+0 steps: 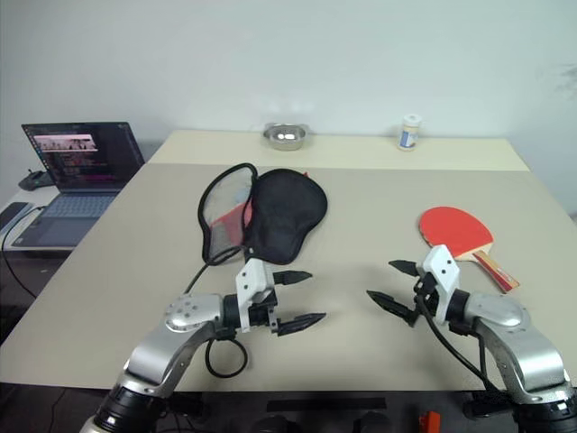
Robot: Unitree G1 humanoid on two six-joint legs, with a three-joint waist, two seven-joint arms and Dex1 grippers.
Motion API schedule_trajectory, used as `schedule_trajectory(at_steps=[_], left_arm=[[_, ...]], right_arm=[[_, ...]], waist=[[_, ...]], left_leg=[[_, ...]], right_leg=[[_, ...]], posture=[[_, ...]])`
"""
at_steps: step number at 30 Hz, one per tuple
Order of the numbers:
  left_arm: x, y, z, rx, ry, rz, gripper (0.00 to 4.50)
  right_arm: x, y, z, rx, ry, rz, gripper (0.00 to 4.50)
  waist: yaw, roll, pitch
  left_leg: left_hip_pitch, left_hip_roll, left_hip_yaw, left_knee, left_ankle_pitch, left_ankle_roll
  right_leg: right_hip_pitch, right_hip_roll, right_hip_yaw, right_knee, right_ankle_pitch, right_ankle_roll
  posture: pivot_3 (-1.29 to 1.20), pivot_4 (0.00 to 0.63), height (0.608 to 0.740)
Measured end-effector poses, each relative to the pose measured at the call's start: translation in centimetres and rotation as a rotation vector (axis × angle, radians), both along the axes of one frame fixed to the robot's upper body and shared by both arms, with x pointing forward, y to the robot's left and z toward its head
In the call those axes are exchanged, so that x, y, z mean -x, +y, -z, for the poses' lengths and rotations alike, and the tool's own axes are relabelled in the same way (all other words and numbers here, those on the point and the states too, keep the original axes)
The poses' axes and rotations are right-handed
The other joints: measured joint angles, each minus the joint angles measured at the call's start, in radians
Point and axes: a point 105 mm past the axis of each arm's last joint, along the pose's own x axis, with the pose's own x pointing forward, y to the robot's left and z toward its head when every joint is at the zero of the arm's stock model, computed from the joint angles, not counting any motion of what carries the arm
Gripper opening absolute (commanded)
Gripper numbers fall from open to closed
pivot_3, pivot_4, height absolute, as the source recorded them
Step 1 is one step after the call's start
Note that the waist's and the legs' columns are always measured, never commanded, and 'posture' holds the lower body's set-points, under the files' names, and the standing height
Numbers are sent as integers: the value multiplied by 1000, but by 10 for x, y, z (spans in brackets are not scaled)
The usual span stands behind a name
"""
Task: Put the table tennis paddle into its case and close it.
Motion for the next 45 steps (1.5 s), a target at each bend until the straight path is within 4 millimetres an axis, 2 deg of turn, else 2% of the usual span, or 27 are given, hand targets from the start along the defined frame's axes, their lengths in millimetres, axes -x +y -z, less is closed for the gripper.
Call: schedule_trajectory(at_steps=[4,6,12,20,22,25,28,31,36,40,45], left_arm=[[-5,2,9,-4,25,-12,4500],[-14,3,13,-7,33,-29,4500],[-28,-2,-8,-11,-64,-8,4500],[-43,10,-2,-30,-76,-56,4500],[-53,15,0,-48,-84,-90,4500],[-65,14,-7,-41,-114,-114,4500],[-81,13,-10,-72,-157,-149,4500],[-90,19,-5,-105,-157,-178,4500],[-108,30,8,-159,-117,-276,4500],[-118,39,10,-174,-88,-330,4500],[-122,47,19,-189,-10,-355,4500]], right_arm=[[9,3,3,-9,28,-8,4459],[15,7,6,-3,35,-15,4459],[21,9,-12,-11,4,-28,4459],[27,17,-11,32,42,-79,4459],[27,23,-18,15,31,-86,4459],[29,28,-38,-22,-6,-99,4459],[28,23,-53,-41,-34,-74,4459],[25,23,-60,-43,-55,-55,4459],[24,26,-61,-51,-71,-26,4459],[25,28,-63,-53,-89,-13,4459],[25,28,-63,-56,-92,8,4459]], waist=[[0,0,0],[0,0,0],[0,-1,0],[0,-1,1],[1,-1,1],[2,-3,1],[3,-3,1],[2,-3,1],[3,-3,1],[3,-3,1],[2,-3,0]], left_leg=[[0,0,0,0,0,0],[0,0,-1,0,0,0],[0,0,-1,0,0,0],[0,0,-2,0,0,0],[0,0,-2,0,0,0],[-2,0,-4,1,0,0],[-5,-1,-9,1,0,0],[-7,-1,-12,1,0,0],[-9,-1,-16,2,0,0],[-12,-2,-18,3,0,0],[-12,-2,-18,3,0,0]], right_leg=[[0,0,0,0,0,0],[0,0,-1,0,0,0],[1,0,-1,0,0,0],[1,0,-3,0,0,0],[1,0,-3,0,0,0],[1,-1,-5,-2,0,0],[1,-2,-10,-3,0,0],[1,-2,-13,-3,0,0],[0,-1,-17,-2,0,0],[-1,-2,-17,-2,0,0],[-1,-1,-18,-2,0,0]], posture=[[0,150,740],[0,150,740],[0,150,740],[0,150,740],[0,150,740],[0,150,740],[0,150,740],[0,150,740],[0,150,740],[0,150,740],[0,150,740]])
